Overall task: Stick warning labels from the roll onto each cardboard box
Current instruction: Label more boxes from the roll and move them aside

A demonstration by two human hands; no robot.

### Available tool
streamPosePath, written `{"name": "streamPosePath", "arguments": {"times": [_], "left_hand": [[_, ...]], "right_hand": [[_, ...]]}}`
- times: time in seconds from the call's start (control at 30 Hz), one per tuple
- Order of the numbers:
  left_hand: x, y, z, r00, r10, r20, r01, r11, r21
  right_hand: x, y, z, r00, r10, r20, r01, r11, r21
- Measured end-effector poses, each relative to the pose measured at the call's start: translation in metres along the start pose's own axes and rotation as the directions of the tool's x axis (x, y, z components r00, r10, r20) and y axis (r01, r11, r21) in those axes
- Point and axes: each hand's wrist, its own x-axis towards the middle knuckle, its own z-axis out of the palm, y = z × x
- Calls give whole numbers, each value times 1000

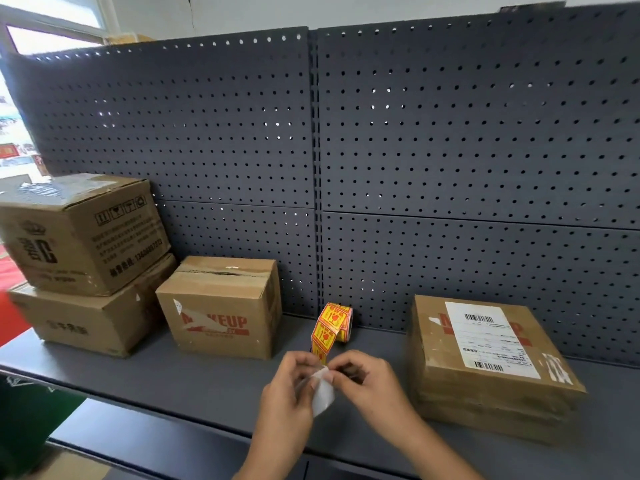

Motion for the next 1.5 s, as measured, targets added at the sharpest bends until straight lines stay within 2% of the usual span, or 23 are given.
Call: {"name": "streamPosePath", "arguments": {"times": [0.1,0.3,0.6,0.83,1.5], "left_hand": [[1,-1,1,1000,-25,4,25,1000,-14],[2,5,5,1000,12,-7,-13,999,-33],[6,3,9,999,-25,-21,23,998,-59],[5,1,11,1000,8,-20,-9,999,-37],[1,1,11,996,-5,-85,0,999,-49]], "right_hand": [[-1,2,0,1000,10,-9,-10,1000,-16],[-2,-2,0,999,-34,-36,31,995,-99],[-4,-8,-4,1000,10,5,-9,998,-62],[-5,-12,-4,1000,27,10,-26,998,-61],[-5,-4,4,1000,-5,-16,4,999,-32]]}}
